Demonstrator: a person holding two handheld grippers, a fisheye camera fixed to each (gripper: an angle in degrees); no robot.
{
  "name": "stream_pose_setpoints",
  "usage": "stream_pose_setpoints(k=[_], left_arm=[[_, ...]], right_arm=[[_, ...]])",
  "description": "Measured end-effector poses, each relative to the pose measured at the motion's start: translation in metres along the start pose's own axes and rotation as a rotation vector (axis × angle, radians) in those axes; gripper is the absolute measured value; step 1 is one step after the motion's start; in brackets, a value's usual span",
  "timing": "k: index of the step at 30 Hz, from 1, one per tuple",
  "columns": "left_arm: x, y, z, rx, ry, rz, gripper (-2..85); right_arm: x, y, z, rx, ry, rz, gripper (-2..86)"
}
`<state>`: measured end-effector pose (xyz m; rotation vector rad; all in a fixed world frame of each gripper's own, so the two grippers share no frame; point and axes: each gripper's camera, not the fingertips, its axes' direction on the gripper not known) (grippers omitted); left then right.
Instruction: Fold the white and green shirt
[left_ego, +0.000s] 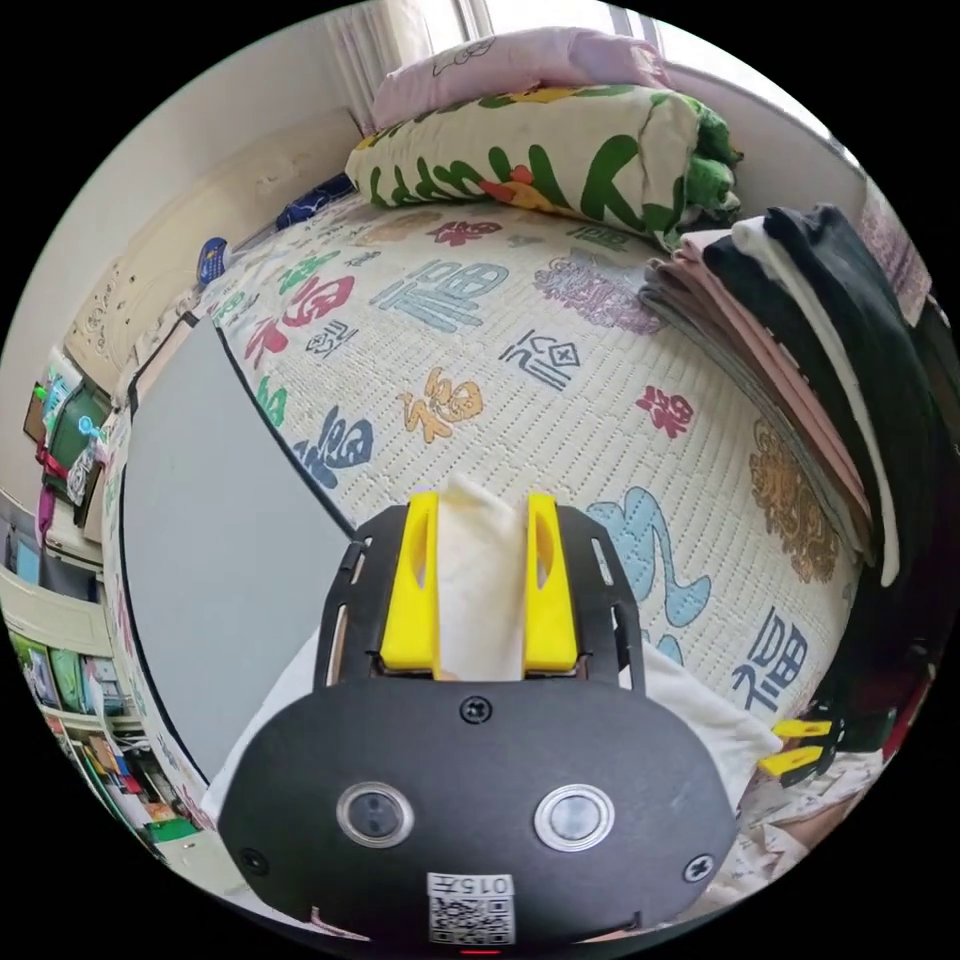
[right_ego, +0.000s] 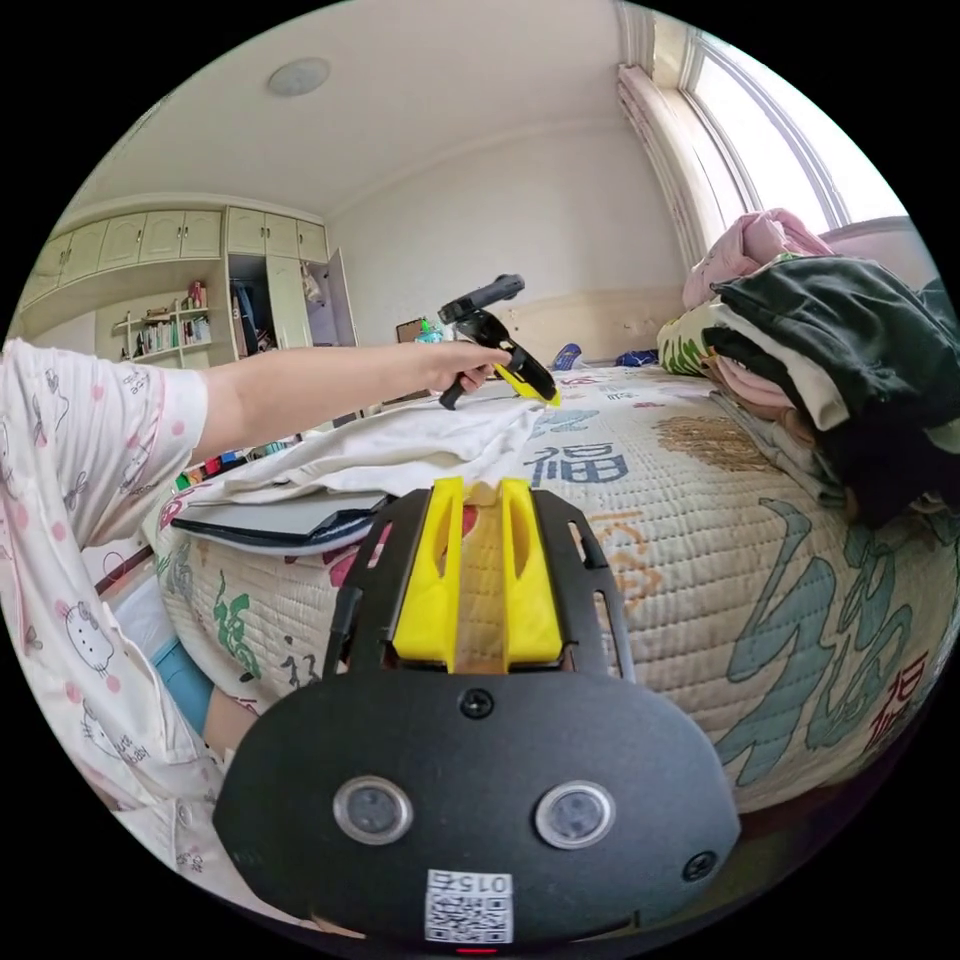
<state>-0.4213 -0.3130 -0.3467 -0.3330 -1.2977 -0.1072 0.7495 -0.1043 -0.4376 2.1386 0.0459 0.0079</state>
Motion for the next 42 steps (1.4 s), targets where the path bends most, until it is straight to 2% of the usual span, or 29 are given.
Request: stream_pose_setpoints(k=[8, 12, 17, 19, 23, 27, 28, 32, 36, 42], left_arm=[[0.023, -0.015, -0.013, -0.001, -0.030, 0.023, 2.6], [0.029, -0.018, -0.054, 0.122, -0.033, -0.030, 0.6], [0.047, -0.032, -0.136, 0.295, 0.005, -0.047, 0.0], [0.051, -0.037, -0.186, 0.390, 0.108, -0.053, -0.1], [0.052, -0.031, -0.265, 0.520, 0.244, -0.048, -0.2], [0.004, 0.020, -0.348, 0.679, 0.396, -0.131, -0.2], [-0.018, 0.040, -0.368, 0.716, 0.417, -0.158, -0.2], [-0.098, 0.110, -0.417, 0.770, 0.402, -0.223, -0.2], [-0.188, 0.183, -0.429, 0.672, 0.272, -0.291, -0.2], [-0.277, 0.238, -0.393, 0.530, 0.255, -0.336, 0.1]], right_arm=[[0.045, 0.009, -0.014, 0.071, -0.090, 0.056, -0.4], [0.080, 0.024, -0.034, 0.136, -0.104, 0.131, -0.6], [0.109, 0.036, -0.074, 0.206, 0.030, 0.172, -0.7], [0.118, 0.040, -0.104, 0.248, 0.167, 0.187, -0.7], [0.117, 0.040, -0.164, 0.345, 0.222, 0.144, -0.6], [0.062, 0.052, -0.195, 0.428, -0.075, 0.000, -0.4], [0.042, 0.058, -0.189, 0.430, -0.182, -0.034, -0.3], [-0.021, 0.075, -0.142, 0.347, -0.395, -0.134, 0.0], [-0.088, 0.108, -0.067, 0.220, -0.516, -0.188, 0.2], [-0.169, 0.177, 0.043, -0.020, -0.569, -0.300, 0.3]])
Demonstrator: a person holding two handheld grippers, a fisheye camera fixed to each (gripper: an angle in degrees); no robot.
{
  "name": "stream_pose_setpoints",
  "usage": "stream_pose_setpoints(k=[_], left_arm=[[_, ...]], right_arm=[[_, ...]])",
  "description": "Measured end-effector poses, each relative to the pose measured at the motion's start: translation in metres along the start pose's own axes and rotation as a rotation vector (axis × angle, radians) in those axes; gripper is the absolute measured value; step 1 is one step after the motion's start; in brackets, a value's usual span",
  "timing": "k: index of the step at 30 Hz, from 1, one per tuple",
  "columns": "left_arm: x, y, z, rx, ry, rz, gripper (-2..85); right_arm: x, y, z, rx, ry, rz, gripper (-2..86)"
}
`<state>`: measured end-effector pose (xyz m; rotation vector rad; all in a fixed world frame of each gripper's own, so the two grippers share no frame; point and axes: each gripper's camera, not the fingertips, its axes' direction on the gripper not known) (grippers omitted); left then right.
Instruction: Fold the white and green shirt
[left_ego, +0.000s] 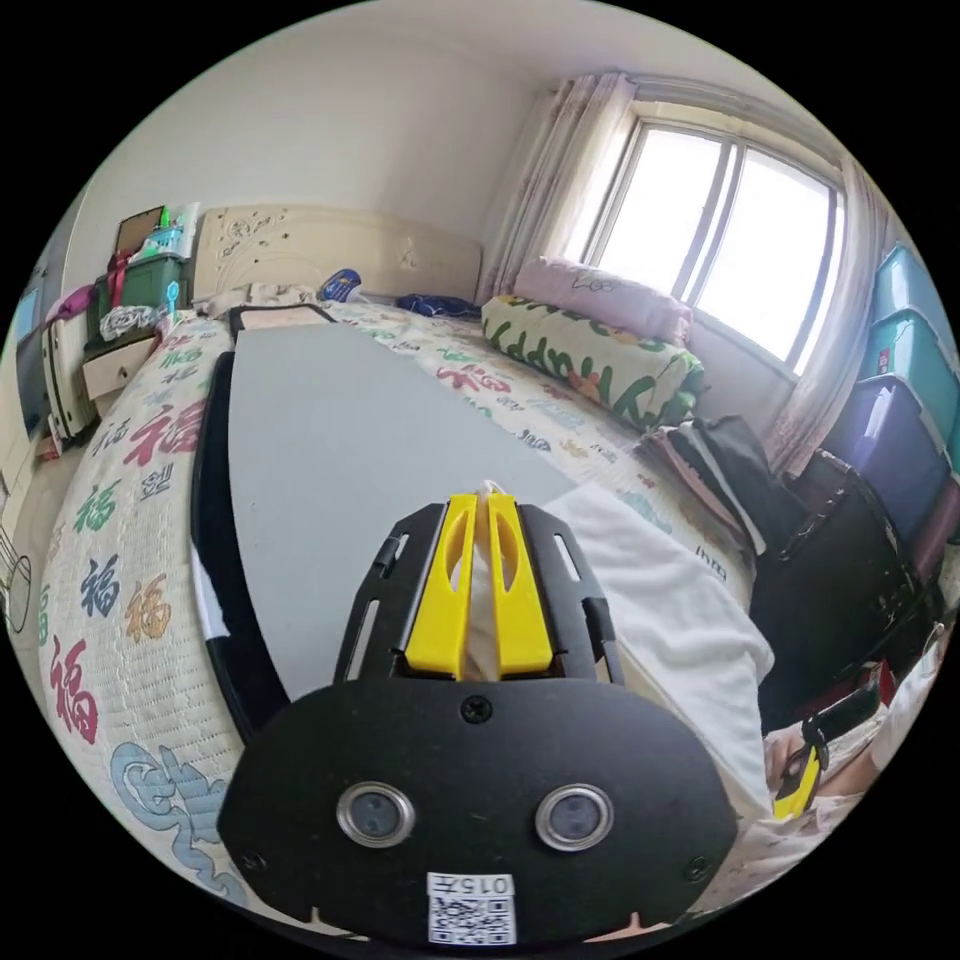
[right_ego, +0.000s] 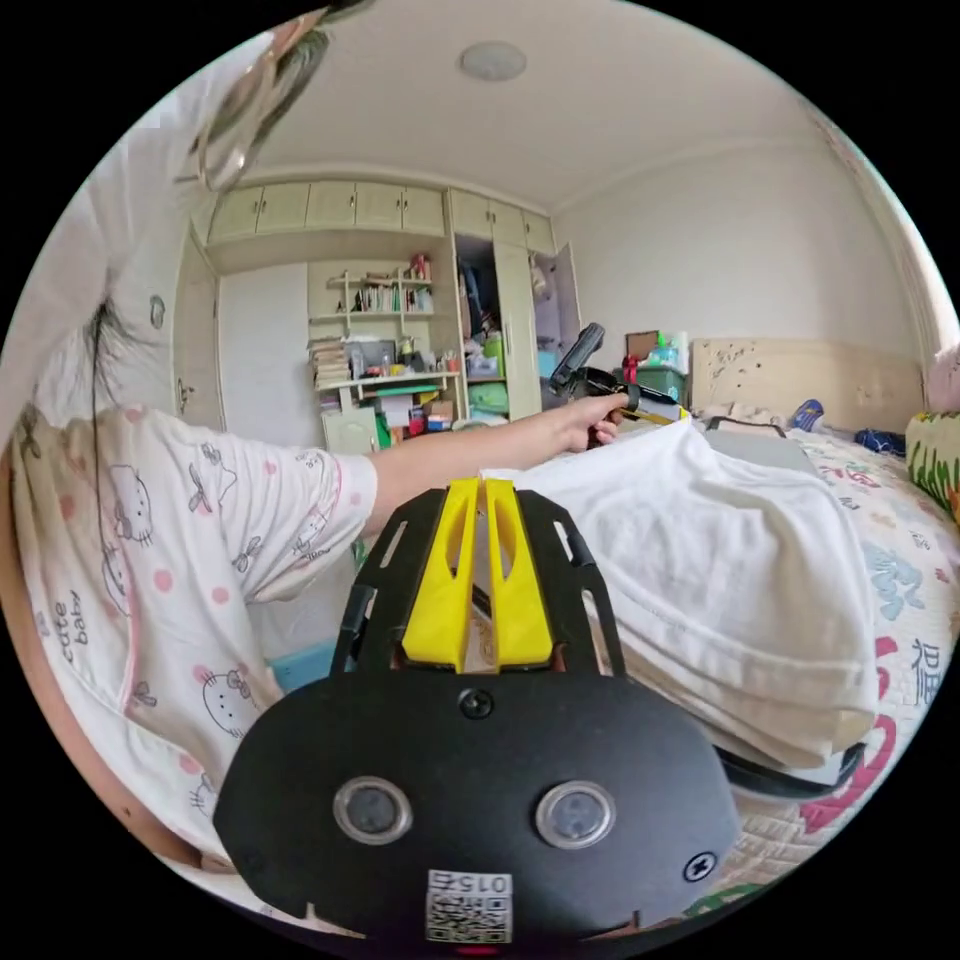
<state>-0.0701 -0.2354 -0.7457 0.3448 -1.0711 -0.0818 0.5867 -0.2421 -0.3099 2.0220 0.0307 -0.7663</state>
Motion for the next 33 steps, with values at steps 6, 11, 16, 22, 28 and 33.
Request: stream_pose_setpoints(k=[6, 11, 16, 22, 28, 33], left_arm=[[-0.027, -0.023, -0.005, -0.056, 0.060, -0.050, 1.2], [-0.020, -0.043, -0.040, -0.045, 0.122, -0.111, 7.6], [-0.020, -0.051, -0.073, 0.009, 0.205, -0.114, 9.7], [0.017, -0.073, -0.078, -0.047, 0.148, -0.039, 12.1], [0.058, -0.088, -0.056, -0.157, 0.120, 0.032, 13.4], [0.083, -0.093, -0.042, -0.208, 0.091, 0.056, 12.7]], right_arm=[[-0.013, 0.053, 0.069, -0.140, 0.061, -0.084, 0.4], [0.012, 0.100, 0.083, -0.166, 0.006, -0.028, 0.4], [0.022, 0.139, 0.090, -0.172, -0.018, -0.070, -0.1], [0.031, 0.179, 0.094, -0.145, -0.260, -0.036, -0.7], [0.030, 0.196, 0.092, -0.163, 0.011, -0.138, 4.0], [0.049, 0.206, 0.106, -0.213, 0.201, -0.121, 7.7]])
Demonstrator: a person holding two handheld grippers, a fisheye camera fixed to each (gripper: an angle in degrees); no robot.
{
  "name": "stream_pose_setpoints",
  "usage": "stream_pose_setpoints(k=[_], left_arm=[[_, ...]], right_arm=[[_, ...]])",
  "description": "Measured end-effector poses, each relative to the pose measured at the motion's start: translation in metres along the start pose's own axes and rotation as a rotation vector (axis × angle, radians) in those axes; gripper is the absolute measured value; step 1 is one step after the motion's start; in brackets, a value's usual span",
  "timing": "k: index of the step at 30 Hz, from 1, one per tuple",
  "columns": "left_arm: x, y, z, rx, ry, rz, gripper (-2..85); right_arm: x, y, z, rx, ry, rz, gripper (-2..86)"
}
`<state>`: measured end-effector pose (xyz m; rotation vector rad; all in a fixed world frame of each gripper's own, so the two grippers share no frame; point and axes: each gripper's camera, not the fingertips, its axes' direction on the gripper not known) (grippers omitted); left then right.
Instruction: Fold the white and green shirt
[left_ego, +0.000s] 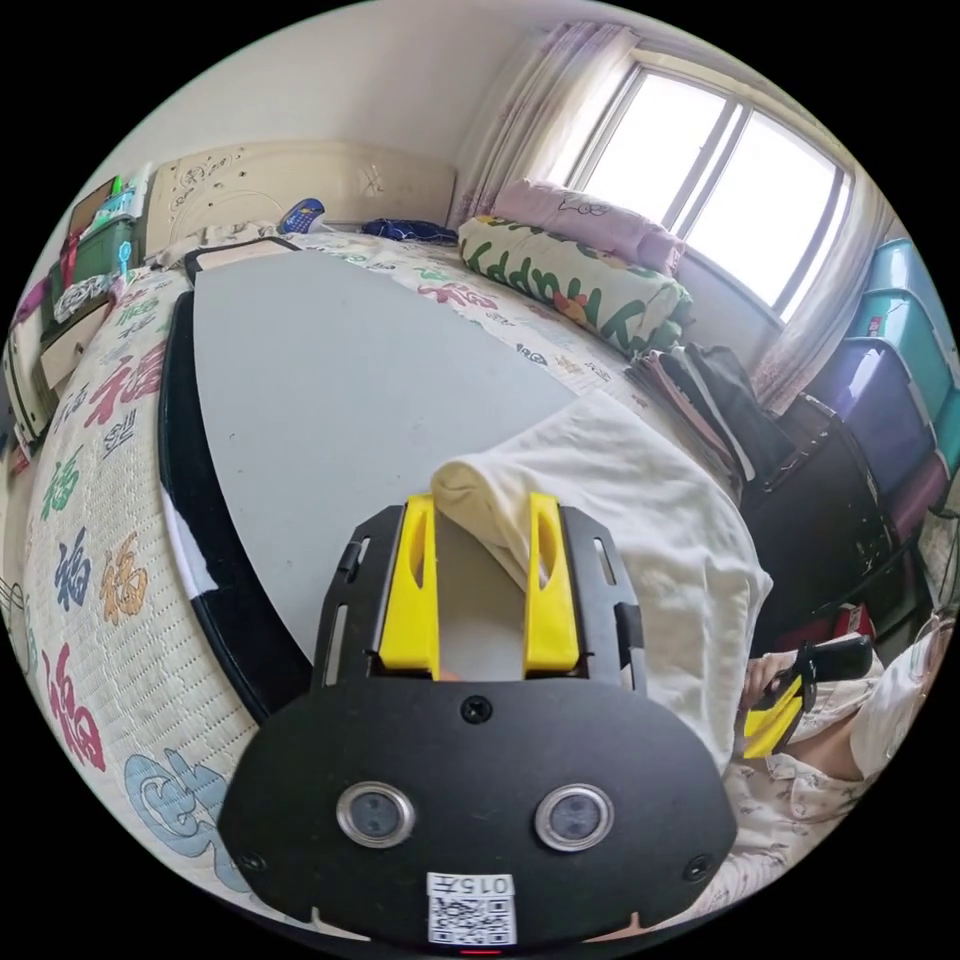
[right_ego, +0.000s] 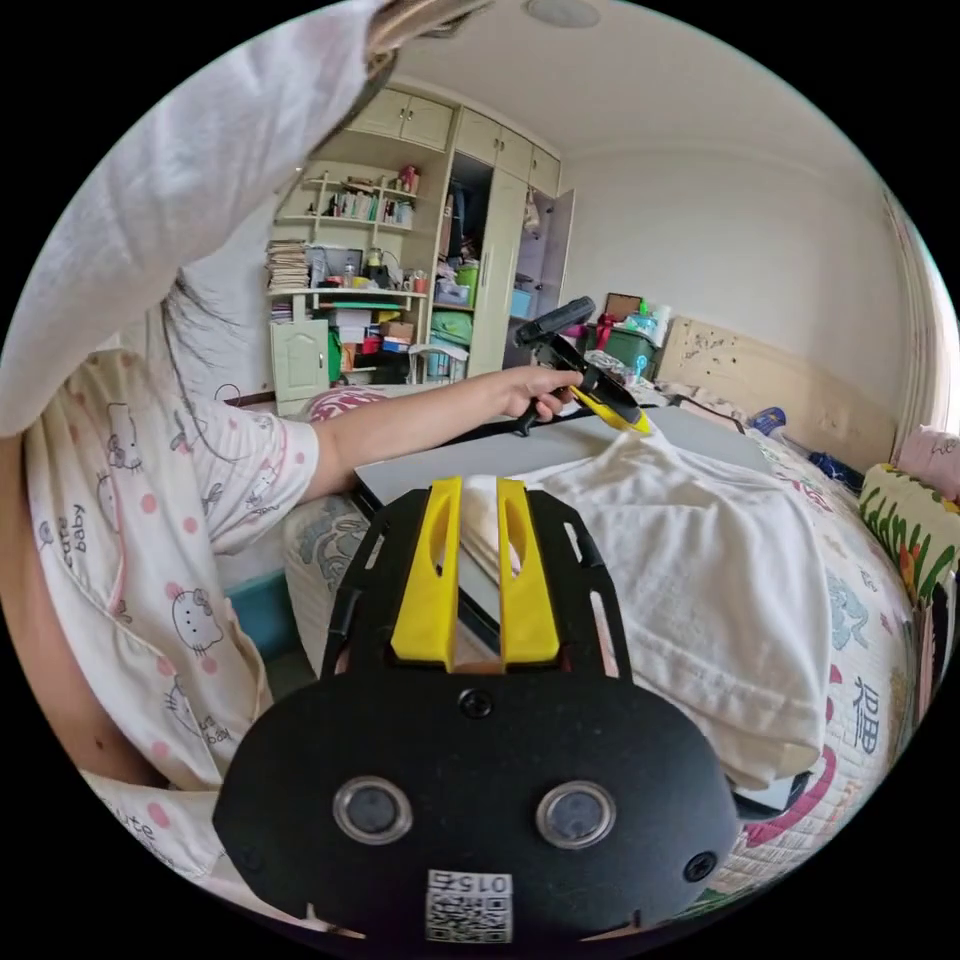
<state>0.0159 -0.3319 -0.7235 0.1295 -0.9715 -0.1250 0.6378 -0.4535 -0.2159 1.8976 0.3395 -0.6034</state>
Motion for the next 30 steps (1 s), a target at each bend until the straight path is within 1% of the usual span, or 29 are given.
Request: stream_pose_setpoints(k=[4, 7, 9, 11, 13, 15, 17, 19, 22, 27, 30], left_arm=[[0.022, 0.000, 0.009, -0.007, -0.023, 0.035, 9.6], [0.032, 0.002, 0.016, -0.003, -0.033, 0.031, 5.3], [0.035, 0.006, 0.018, 0.011, -0.021, 0.028, 3.8], [0.039, 0.010, 0.018, 0.051, -0.023, 0.021, 2.5], [0.052, 0.018, 0.018, 0.116, -0.052, 0.049, 1.6], [0.063, 0.021, 0.023, 0.117, -0.094, 0.056, 1.1], [0.076, 0.023, 0.032, 0.100, -0.179, 0.069, 0.9], [0.091, 0.023, 0.059, 0.011, -0.298, 0.090, 0.7], [0.107, 0.024, 0.087, -0.063, -0.374, 0.110, 0.7], [0.113, 0.032, 0.113, -0.114, -0.387, 0.113, 0.7], [0.113, 0.039, 0.123, -0.126, -0.370, 0.122, 0.8]], right_arm=[[0.002, 0.008, 0.041, -0.087, -0.028, 0.043, 9.3], [-0.005, 0.010, 0.045, -0.058, 0.017, 0.052, 3.4], [-0.010, 0.009, 0.045, -0.053, 0.020, 0.043, 1.5], [-0.015, 0.009, 0.041, -0.029, -0.019, 0.025, 0.6], [-0.017, 0.009, 0.023, 0.069, -0.145, 0.034, 0.1], [-0.015, 0.004, 0.021, 0.086, -0.190, 0.060, -0.1], [-0.019, 0.000, 0.032, 0.048, -0.195, 0.048, -0.1], [-0.028, -0.003, 0.050, 0.004, -0.191, 0.054, 0.1], [-0.038, -0.009, 0.064, -0.015, -0.212, 0.082, 0.7], [-0.052, -0.027, 0.070, -0.008, -0.217, 0.066, 3.4], [-0.051, -0.042, 0.051, 0.032, -0.204, 0.064, 3.4]])
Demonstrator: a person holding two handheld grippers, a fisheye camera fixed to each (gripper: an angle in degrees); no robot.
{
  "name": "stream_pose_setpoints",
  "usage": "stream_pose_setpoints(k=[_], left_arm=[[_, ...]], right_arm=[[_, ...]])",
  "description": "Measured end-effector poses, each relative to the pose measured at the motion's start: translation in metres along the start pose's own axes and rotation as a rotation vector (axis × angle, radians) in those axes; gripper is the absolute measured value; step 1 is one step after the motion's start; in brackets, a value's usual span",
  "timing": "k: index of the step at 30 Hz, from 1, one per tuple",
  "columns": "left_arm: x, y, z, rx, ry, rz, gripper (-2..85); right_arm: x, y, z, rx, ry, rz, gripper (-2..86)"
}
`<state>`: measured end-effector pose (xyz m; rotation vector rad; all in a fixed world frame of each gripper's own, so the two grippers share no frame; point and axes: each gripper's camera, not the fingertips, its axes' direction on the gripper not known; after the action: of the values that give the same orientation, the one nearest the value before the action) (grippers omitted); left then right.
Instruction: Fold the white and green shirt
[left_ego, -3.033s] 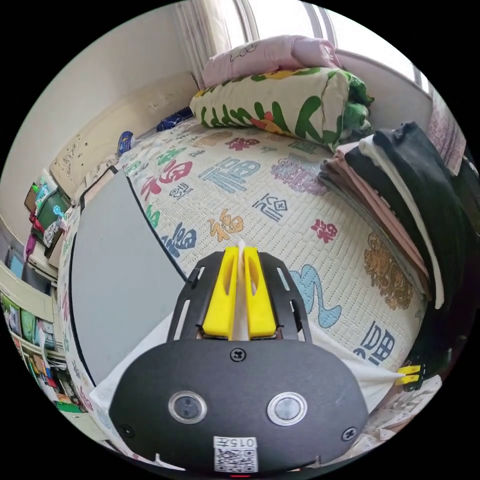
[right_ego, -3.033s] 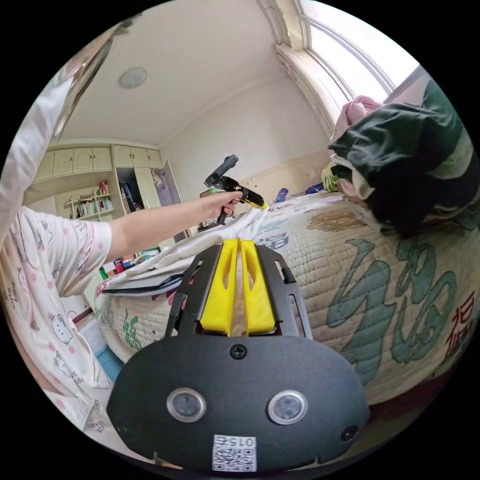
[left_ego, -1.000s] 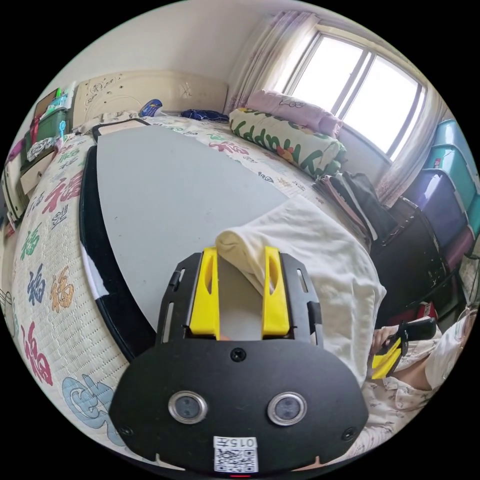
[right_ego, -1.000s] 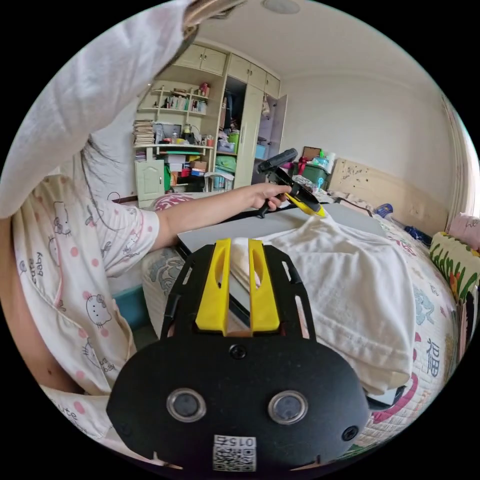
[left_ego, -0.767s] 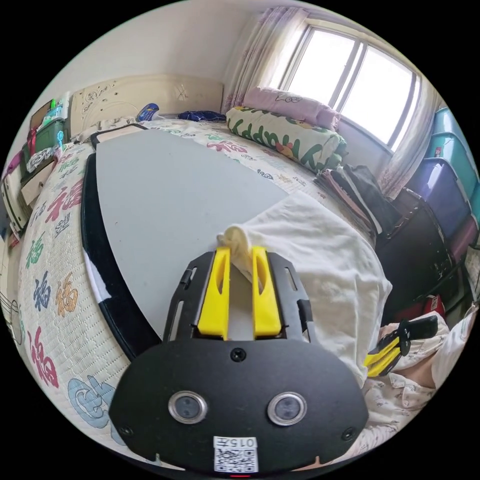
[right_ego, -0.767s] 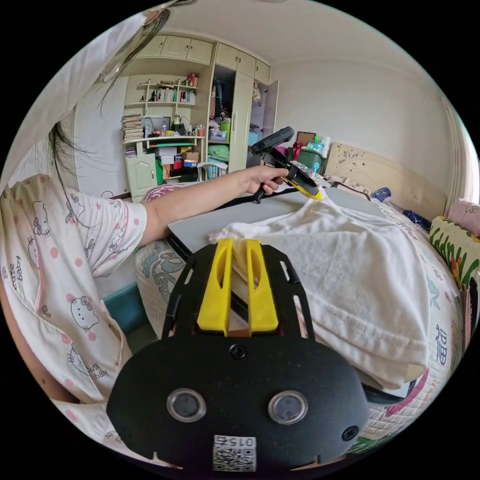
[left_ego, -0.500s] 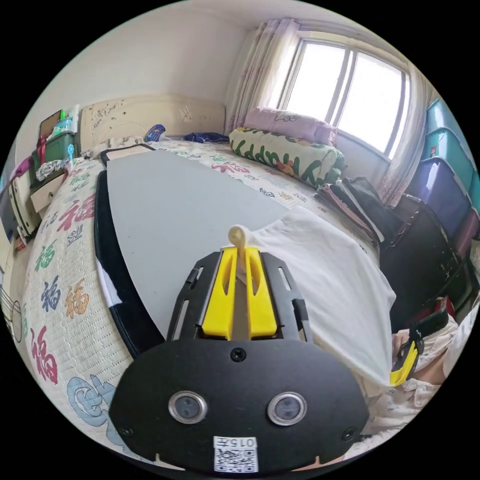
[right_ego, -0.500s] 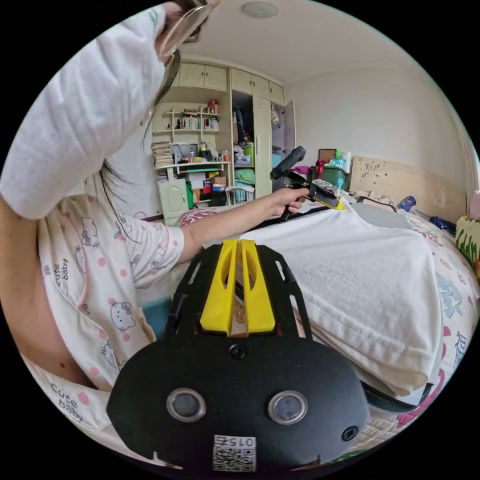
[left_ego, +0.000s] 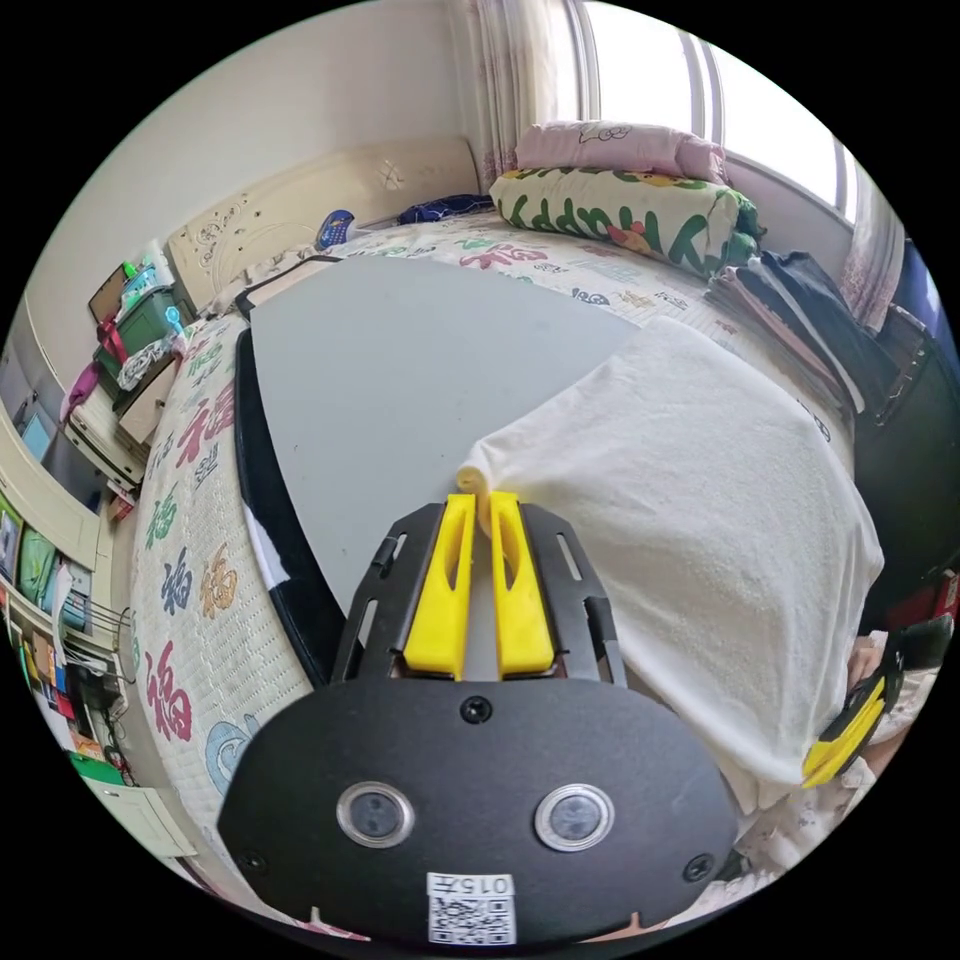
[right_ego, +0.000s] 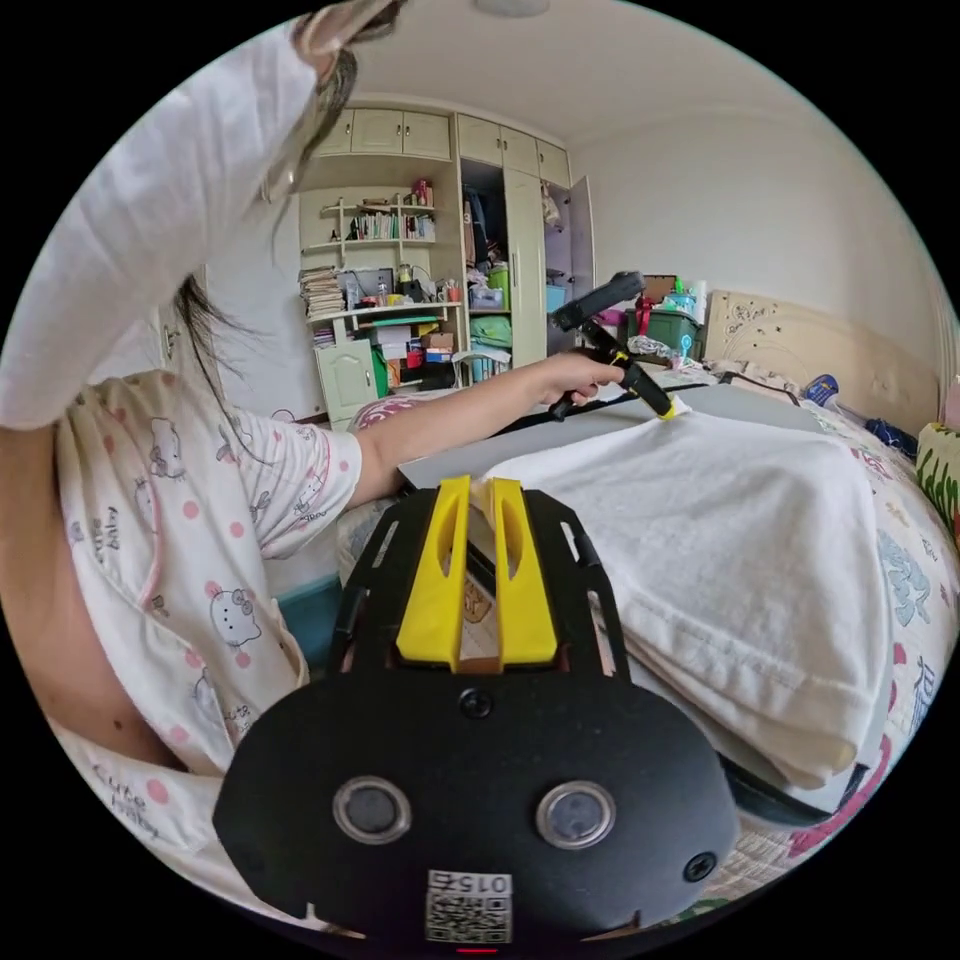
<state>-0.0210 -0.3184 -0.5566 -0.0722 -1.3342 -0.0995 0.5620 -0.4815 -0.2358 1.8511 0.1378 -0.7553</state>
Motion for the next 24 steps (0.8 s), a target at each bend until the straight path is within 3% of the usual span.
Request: stream_pose_setpoints(k=[5, 11, 17, 22, 24], left_arm=[[0.008, 0.008, 0.013, -0.006, 0.002, 0.005, 0.9], [0.023, 0.018, 0.025, -0.006, -0.034, 0.027, 0.9], [0.041, 0.029, 0.033, 0.001, -0.116, 0.069, 1.0], [0.044, 0.038, 0.038, 0.003, -0.139, 0.097, 1.1], [0.041, 0.039, 0.038, 0.000, -0.129, 0.093, 1.1]], right_arm=[[0.003, -0.034, -0.075, 0.040, 0.011, -0.083, 0.4], [0.055, -0.100, -0.118, 0.101, 0.402, -0.035, -1.0], [0.145, -0.186, -0.041, -0.092, 0.306, -0.007, -1.0], [0.181, -0.224, 0.064, -0.423, 0.268, -0.051, -1.0], [0.182, -0.231, 0.074, -0.402, 0.231, -0.033, -1.0]])
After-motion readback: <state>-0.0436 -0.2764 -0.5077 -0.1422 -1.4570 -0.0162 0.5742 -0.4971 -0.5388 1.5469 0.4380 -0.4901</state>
